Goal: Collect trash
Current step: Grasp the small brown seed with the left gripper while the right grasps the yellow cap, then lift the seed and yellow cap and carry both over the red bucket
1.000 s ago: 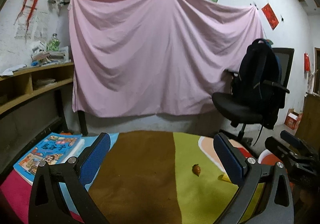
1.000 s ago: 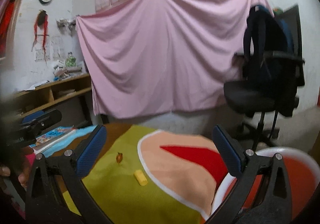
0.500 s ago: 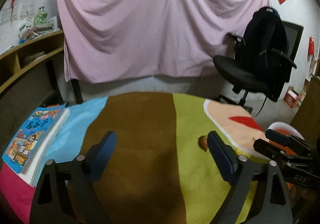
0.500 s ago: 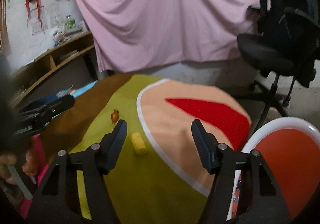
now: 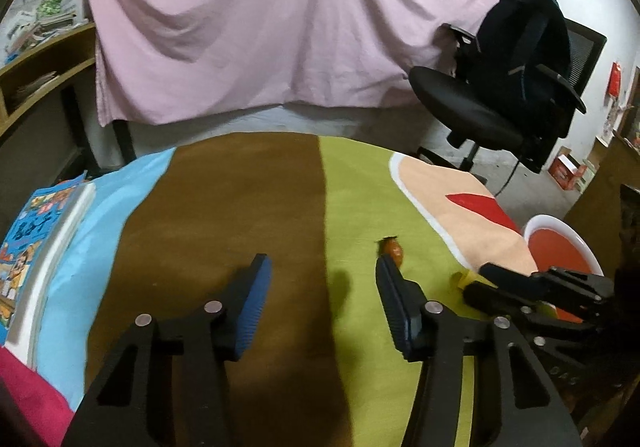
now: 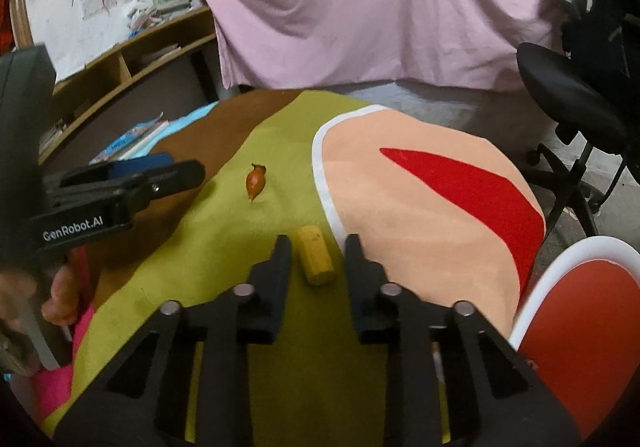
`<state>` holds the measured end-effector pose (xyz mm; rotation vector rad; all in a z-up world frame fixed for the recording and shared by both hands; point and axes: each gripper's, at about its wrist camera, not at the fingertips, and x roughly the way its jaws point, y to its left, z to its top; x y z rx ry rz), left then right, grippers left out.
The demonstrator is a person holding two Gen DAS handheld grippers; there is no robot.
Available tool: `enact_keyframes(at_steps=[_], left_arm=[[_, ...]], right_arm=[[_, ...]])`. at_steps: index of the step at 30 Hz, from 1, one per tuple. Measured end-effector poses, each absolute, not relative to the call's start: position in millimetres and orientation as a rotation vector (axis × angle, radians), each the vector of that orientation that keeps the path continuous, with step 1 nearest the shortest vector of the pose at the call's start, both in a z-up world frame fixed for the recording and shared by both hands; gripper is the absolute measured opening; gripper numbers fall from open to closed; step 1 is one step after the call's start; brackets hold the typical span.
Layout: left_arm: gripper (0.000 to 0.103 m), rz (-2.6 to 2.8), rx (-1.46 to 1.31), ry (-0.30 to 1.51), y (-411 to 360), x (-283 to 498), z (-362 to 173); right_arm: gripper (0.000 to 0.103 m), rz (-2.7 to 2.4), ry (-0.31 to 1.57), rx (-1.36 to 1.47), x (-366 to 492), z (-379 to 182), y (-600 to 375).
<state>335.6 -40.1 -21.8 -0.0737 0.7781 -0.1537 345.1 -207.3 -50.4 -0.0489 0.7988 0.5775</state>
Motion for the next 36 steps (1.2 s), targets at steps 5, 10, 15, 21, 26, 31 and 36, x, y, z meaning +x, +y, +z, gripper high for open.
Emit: enact_keyframes(at_steps=[5, 10, 15, 21, 26, 31, 36], left_arm=[[0.035, -0.204, -0.095, 0.815, -50, 346, -23], [0.032, -0.249, -0.084, 0.836, -66, 354, -22], [0.019, -0.237, -0.016, 0.867, -87, 364, -26], [0.009, -0.191, 0.033, 0.855, -99, 366, -29], [0.009, -0.179, 0.049, 0.818, -106, 360, -26], [0.009, -0.191, 0.075, 0.753, -115, 345, -15], [0.009, -0.214, 0.089, 0.681, -125, 329, 1]], right_arm=[[0.043, 0.563, 0.799, -0.044, 345, -49, -211], [0.043, 0.548, 0.789, -0.027, 342, -48, -219], [0.043, 0.542, 0.780, -0.027, 338, -48, -225], [0.043, 0.535, 0.762, -0.022, 332, -47, -234], [0.043, 0.519, 0.733, -0.007, 327, -42, -244], [0.043, 0.494, 0.690, 0.023, 320, -35, -254], [0.043, 0.460, 0.606, 0.069, 309, -20, -268]])
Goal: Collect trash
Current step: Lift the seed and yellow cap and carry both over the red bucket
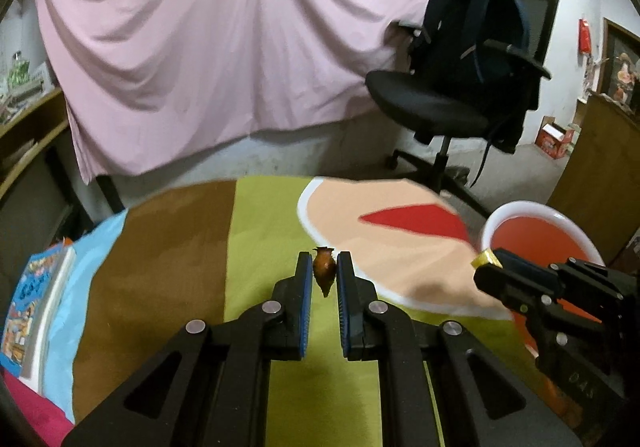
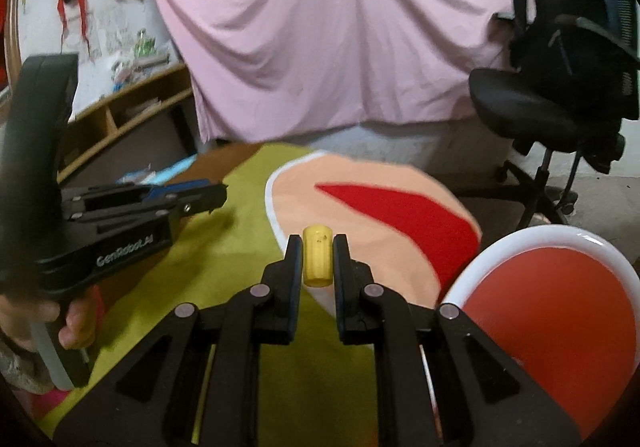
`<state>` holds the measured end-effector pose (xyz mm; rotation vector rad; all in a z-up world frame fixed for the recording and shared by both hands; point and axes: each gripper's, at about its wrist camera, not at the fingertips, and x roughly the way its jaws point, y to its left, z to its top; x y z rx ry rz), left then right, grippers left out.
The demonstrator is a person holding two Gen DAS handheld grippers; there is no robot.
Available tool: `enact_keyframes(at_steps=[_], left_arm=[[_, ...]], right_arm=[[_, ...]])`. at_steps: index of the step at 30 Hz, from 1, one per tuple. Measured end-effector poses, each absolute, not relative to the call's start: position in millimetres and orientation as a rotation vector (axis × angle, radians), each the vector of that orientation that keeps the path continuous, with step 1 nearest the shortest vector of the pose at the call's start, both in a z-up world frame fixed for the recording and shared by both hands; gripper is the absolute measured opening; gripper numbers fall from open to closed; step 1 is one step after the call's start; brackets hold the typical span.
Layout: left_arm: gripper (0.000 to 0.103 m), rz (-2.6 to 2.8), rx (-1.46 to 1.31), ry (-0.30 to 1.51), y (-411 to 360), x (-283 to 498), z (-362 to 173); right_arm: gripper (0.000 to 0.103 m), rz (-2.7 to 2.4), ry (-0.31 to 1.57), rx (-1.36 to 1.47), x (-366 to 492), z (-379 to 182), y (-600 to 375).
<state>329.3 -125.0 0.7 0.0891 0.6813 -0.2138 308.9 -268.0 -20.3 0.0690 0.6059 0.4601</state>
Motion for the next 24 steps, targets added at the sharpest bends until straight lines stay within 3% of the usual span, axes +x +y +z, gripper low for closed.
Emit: enact_keyframes(at_steps=[12, 24], left_arm=[[0.009, -0.334, 0.077, 0.493, -165, 295, 49], [0.009, -0.475, 0.097, 0.405, -221, 266, 75]], right_arm=[[0.043, 0.338, 0.287, 0.175, 265, 26, -330], [0.043, 0.226, 0.186, 0.260, 236, 36, -393]])
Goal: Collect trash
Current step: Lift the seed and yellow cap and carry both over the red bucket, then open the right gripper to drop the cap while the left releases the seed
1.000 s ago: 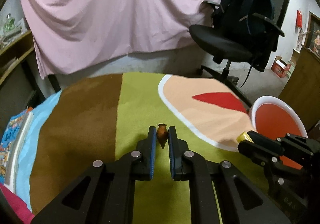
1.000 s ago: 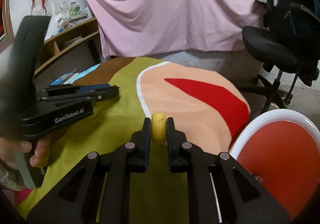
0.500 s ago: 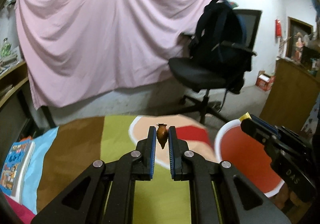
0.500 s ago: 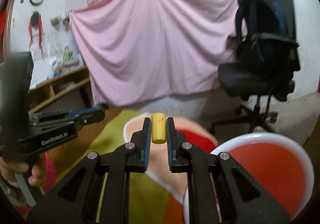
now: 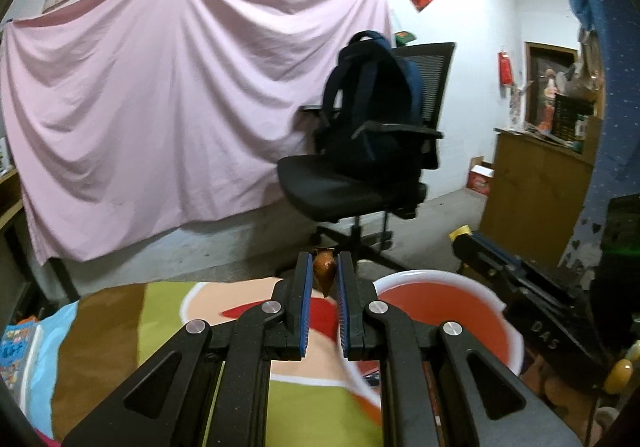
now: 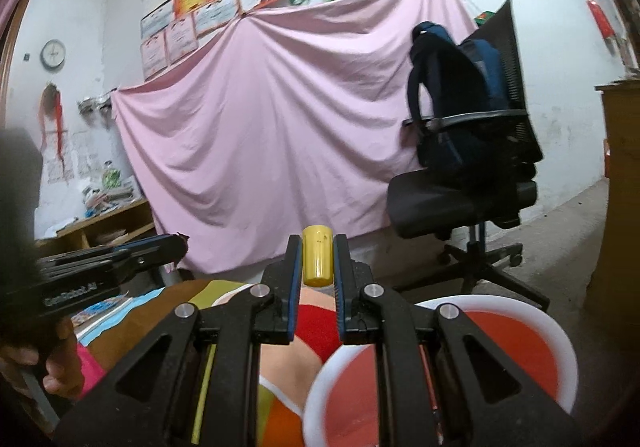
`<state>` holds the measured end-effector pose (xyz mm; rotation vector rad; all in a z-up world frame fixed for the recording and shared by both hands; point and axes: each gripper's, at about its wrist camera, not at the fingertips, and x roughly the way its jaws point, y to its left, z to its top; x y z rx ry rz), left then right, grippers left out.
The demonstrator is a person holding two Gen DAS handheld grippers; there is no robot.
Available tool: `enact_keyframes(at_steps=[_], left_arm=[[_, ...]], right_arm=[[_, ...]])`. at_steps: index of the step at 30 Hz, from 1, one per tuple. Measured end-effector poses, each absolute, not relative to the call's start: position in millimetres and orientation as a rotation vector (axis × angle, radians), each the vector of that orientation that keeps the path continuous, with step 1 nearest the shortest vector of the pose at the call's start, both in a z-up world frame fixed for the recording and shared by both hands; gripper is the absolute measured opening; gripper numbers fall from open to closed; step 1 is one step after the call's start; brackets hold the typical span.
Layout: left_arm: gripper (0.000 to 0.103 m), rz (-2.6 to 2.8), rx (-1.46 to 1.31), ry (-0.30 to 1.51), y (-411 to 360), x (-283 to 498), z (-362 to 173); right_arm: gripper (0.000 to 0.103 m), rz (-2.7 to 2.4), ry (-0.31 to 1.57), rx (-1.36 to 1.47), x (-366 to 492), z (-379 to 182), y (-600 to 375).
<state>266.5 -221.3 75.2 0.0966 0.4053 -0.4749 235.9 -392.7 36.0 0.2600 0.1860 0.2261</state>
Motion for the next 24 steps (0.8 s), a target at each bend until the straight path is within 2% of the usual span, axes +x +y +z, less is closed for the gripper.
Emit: enact_keyframes(at_steps=[11, 24], left_arm=[[0.009, -0.565, 0.151, 0.401, -271, 255, 76], [0.009, -0.623, 0.156, 0.474, -293, 256, 57]], right_arm=[[0.043, 0.150, 0.175, 0.336, 221, 34, -439], [0.043, 0.075, 0.217, 0.403, 221, 26, -464]])
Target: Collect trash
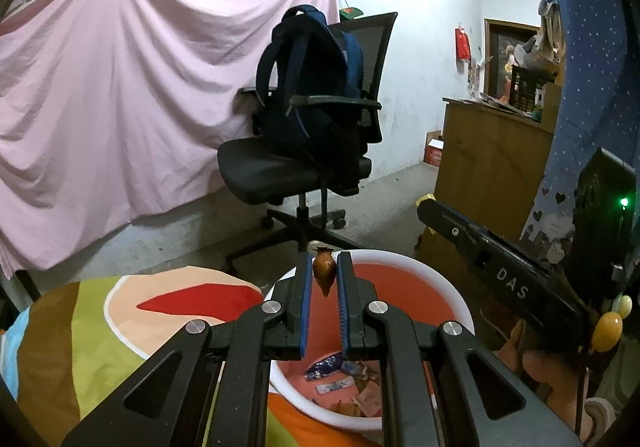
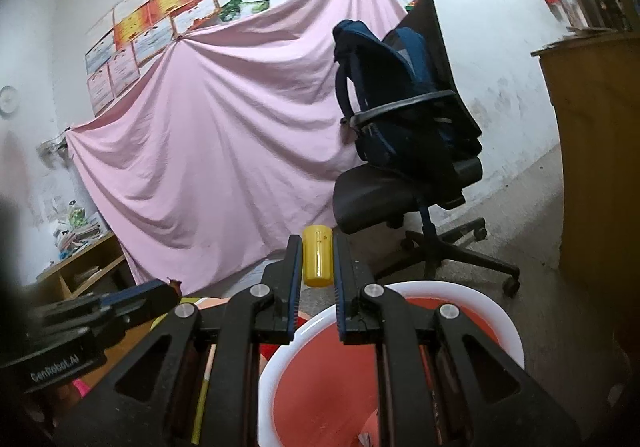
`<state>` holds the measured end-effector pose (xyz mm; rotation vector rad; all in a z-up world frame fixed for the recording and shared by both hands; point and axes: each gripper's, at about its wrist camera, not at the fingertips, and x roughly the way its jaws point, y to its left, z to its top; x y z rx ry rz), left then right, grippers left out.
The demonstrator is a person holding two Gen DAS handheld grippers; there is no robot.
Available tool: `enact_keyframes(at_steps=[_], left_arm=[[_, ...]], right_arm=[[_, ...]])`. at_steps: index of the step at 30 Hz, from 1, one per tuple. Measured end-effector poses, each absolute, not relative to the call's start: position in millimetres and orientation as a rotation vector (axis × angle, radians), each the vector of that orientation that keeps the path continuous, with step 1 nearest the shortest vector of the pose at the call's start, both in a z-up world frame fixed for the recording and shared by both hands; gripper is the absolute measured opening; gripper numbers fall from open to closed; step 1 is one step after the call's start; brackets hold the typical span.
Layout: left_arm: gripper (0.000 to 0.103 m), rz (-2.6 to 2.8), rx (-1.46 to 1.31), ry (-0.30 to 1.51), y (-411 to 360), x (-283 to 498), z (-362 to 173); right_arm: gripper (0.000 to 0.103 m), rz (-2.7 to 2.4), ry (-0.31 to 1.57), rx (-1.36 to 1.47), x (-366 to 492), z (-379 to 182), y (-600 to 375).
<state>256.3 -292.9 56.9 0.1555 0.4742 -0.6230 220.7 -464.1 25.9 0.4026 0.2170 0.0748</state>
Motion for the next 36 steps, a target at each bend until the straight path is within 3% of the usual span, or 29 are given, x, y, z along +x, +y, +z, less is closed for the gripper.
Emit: enact_keyframes(at_steps=[28, 36], left_arm=[[0.010, -0.646, 0.100, 0.572, -294, 275, 39], [0.022, -0.615, 0.076, 0.561, -286, 275, 42]], right_arm=[[0.045, 0.046, 0.263, 0.439, 225, 19, -471], [0.047, 0.046, 0.264, 0.436, 225, 19, -471]])
